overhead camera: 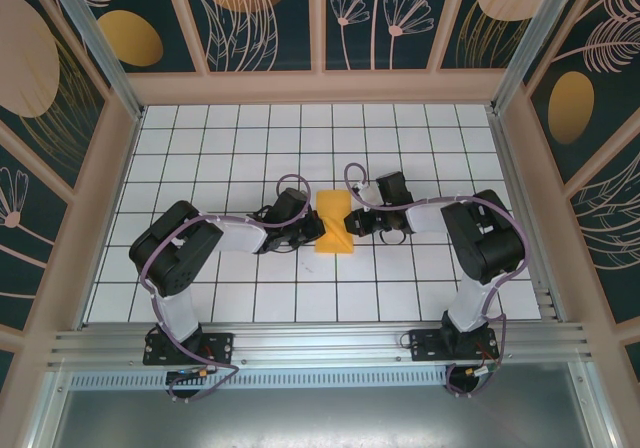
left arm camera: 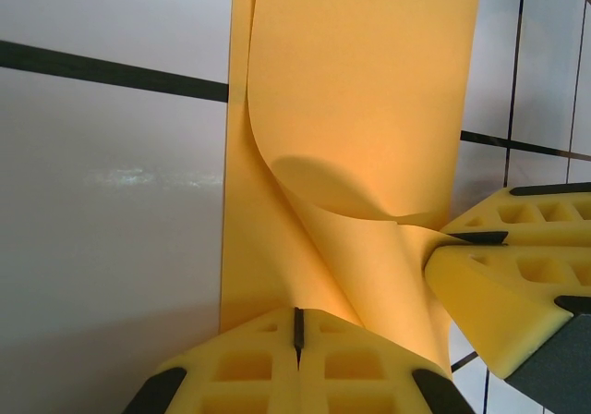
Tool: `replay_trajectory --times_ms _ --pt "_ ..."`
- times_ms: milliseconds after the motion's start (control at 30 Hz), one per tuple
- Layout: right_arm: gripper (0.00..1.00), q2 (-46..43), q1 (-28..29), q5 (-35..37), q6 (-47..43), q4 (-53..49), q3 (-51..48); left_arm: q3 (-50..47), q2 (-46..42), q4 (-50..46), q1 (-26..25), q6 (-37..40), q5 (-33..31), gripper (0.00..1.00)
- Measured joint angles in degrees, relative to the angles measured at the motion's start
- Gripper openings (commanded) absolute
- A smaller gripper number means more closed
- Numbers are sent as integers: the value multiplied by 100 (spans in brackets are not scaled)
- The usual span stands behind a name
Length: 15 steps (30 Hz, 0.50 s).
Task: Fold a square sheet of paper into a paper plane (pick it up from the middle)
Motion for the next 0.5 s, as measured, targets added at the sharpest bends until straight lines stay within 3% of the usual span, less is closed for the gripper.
replay_trajectory --times_ms 500 --pt "16 7 7 -208 -2 -4 9 11 -2 -15 0 0 -2 1"
